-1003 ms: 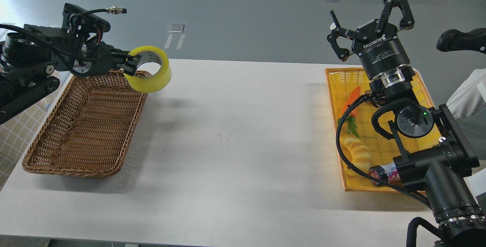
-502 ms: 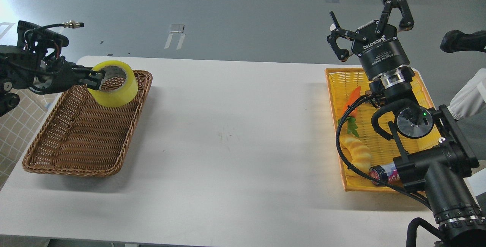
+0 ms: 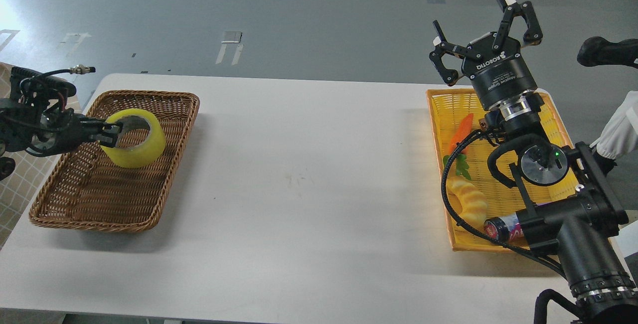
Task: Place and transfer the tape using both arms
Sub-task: 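Lift the tape roll and carry it over the wicker basket, then lower the tape roll into the wicker basket and open the left gripper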
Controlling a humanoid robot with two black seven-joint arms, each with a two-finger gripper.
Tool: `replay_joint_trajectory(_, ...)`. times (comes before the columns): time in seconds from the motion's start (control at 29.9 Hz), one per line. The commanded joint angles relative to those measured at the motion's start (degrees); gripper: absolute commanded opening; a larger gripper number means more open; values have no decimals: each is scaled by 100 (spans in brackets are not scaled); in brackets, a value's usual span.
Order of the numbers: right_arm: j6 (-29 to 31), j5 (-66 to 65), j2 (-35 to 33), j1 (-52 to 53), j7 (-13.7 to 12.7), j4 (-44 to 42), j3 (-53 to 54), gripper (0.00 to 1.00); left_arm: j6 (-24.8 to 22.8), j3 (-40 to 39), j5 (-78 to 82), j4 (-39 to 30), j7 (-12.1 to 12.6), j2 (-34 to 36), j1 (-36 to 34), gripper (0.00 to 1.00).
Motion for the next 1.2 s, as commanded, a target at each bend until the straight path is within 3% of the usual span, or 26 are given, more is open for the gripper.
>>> replay_joint_trajectory(0.0,0,0,0,-7,0,0,-8,100,92,-1,-9,121,-47,-24,103,0)
replay_joint_trajectory(1.04,0,0,0,-24,9,9,-35,100,408,-18,-211,754,-126,-261,631,0)
replay_joint_trajectory(1.07,0,0,0,-33,9,9,-35,100,408,-19,-220,754,-126,-261,631,24)
replay_joint_trajectory(1.1,0,0,0,-25,9,9,-35,100,417,-19,-220,754,-126,-270,631,38)
replay_joint_trajectory(1.14,0,0,0,-24,9,9,-35,100,417,-19,-263,754,-135,-261,622,49)
replay_joint_trajectory(1.17,0,0,0,-24,9,9,-35,100,417,-19,-264,754,-135,-261,622,49)
